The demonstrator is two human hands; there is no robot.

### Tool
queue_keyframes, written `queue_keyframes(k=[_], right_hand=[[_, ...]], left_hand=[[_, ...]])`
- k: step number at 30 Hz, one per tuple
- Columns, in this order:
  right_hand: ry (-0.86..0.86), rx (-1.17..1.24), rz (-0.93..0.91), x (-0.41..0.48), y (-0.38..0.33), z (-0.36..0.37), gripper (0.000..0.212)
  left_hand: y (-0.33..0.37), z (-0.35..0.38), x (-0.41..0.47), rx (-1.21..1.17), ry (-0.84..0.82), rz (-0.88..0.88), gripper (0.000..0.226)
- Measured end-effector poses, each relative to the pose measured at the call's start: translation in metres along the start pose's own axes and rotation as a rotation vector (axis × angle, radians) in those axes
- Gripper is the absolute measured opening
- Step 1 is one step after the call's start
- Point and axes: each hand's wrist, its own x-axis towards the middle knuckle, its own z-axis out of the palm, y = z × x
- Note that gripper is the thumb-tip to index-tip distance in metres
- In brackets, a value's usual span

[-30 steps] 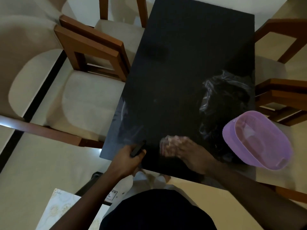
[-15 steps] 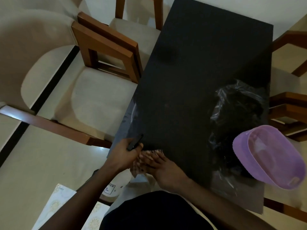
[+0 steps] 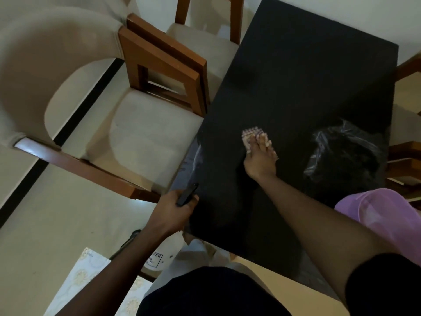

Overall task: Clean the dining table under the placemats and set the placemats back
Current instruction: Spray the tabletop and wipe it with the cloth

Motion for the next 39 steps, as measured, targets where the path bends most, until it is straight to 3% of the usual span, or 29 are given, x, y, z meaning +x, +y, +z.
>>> queue_keyframes(k=[6, 9, 13, 15, 17, 21, 24, 26, 30, 32, 34, 37, 39], right_hand=[[-0.078, -0.251, -0.593, -0.083, -0.074, 0.063, 0.066], [-0.213, -0.435, -0.931, -0.138, -0.069, 0.095, 0.064], [-0.368, -0.448, -1.239, -0.130, -0.050, 0.073, 0.057], [-0.356, -0.485, -1.250, -0.099, -0.053, 0.049, 0.053], [-0.191, -0.434, -1.153, -0.061, -0.063, 0.031, 0.056], [-0.083, -0.223, -0.613, 0.016, -0.097, 0.010, 0.065], [-0.106, -0.171, -0.403, 0.036, -0.123, 0.011, 0.067], [-0.076, -0.204, -0.456, 0.015, -0.130, 0.028, 0.067], [-0.056, -0.360, -0.798, -0.077, -0.120, 0.079, 0.073], [-0.135, -0.473, -0.918, -0.130, -0.111, 0.100, 0.082], [-0.199, -0.405, -1.037, -0.164, -0.088, 0.112, 0.078], [-0.287, -0.427, -1.217, -0.162, -0.053, 0.101, 0.072], [-0.287, -0.506, -1.225, -0.142, -0.046, 0.082, 0.066]], left_hand=[[-0.008, -0.014, 0.002, 0.019, 0.065, 0.054, 0.023], [-0.016, -0.017, 0.004, 0.004, 0.086, 0.040, 0.019], [-0.021, -0.021, 0.005, 0.014, 0.126, 0.035, 0.020], [-0.022, -0.024, 0.003, 0.001, 0.104, 0.044, 0.022], [-0.022, -0.027, 0.002, -0.017, 0.089, 0.035, 0.025], [-0.020, -0.035, -0.001, -0.005, 0.106, 0.018, 0.030], [-0.020, -0.041, -0.005, -0.025, 0.125, 0.011, 0.033], [-0.022, -0.045, -0.006, -0.036, 0.160, 0.002, 0.035], [-0.021, -0.046, -0.007, -0.039, 0.181, 0.021, 0.032], [-0.020, -0.046, -0.007, -0.037, 0.170, 0.031, 0.030], [-0.020, -0.045, -0.005, -0.042, 0.155, 0.025, 0.027], [-0.021, -0.042, 0.001, -0.037, 0.137, 0.018, 0.028], [-0.020, -0.040, 0.003, -0.034, 0.122, 0.028, 0.028]])
